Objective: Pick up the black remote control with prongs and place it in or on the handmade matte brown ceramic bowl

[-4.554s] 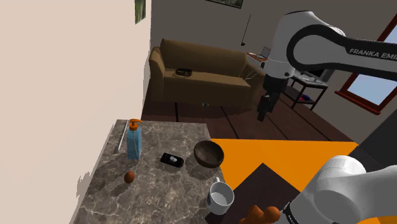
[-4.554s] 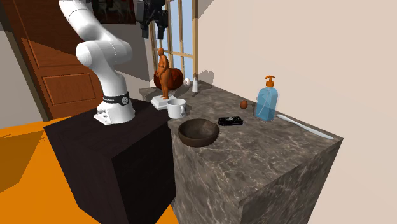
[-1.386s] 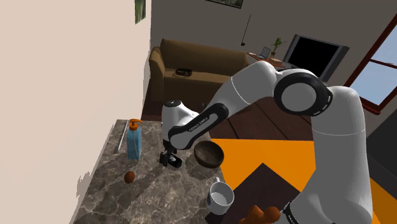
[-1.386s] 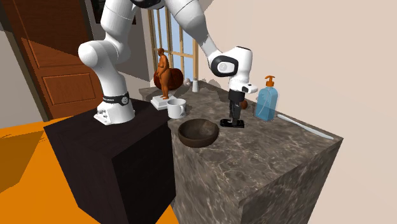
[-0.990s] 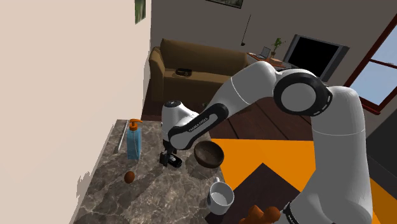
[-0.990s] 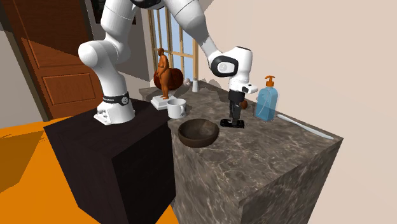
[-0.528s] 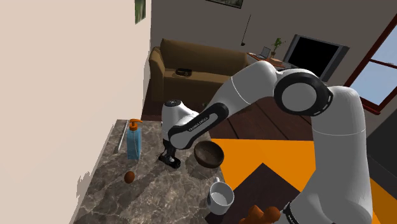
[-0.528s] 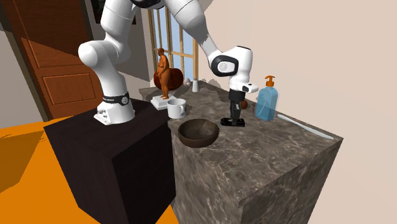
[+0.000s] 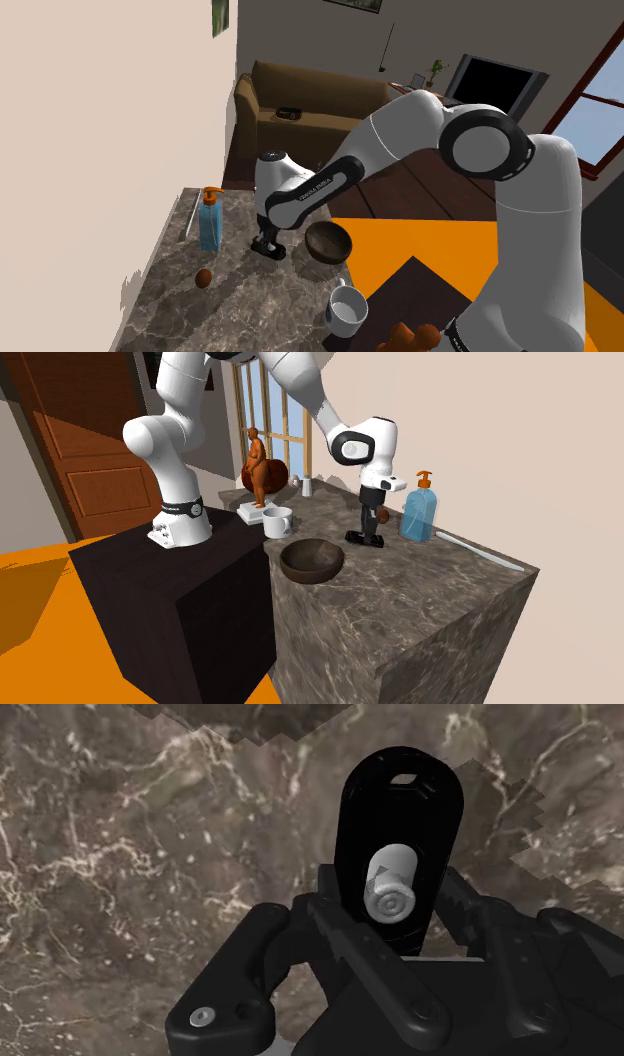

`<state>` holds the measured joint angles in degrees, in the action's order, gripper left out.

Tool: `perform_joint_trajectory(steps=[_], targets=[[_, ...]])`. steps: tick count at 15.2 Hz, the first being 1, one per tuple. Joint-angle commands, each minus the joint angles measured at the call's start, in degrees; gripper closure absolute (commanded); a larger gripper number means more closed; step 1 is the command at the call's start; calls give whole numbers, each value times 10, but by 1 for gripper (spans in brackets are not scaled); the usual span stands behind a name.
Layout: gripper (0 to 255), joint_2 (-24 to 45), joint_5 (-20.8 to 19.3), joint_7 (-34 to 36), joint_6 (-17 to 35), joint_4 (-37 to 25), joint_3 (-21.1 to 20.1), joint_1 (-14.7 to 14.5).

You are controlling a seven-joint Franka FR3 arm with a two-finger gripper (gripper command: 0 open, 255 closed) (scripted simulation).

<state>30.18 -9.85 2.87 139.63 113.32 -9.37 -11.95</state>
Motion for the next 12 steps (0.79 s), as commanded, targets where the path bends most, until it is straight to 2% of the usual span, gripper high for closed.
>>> perform_joint_trajectory(steps=[1,12], targets=[[255,-11,3,-2,-12,-2,-2,1],[255,-72,21,-15,-76,-5,-13,8]])
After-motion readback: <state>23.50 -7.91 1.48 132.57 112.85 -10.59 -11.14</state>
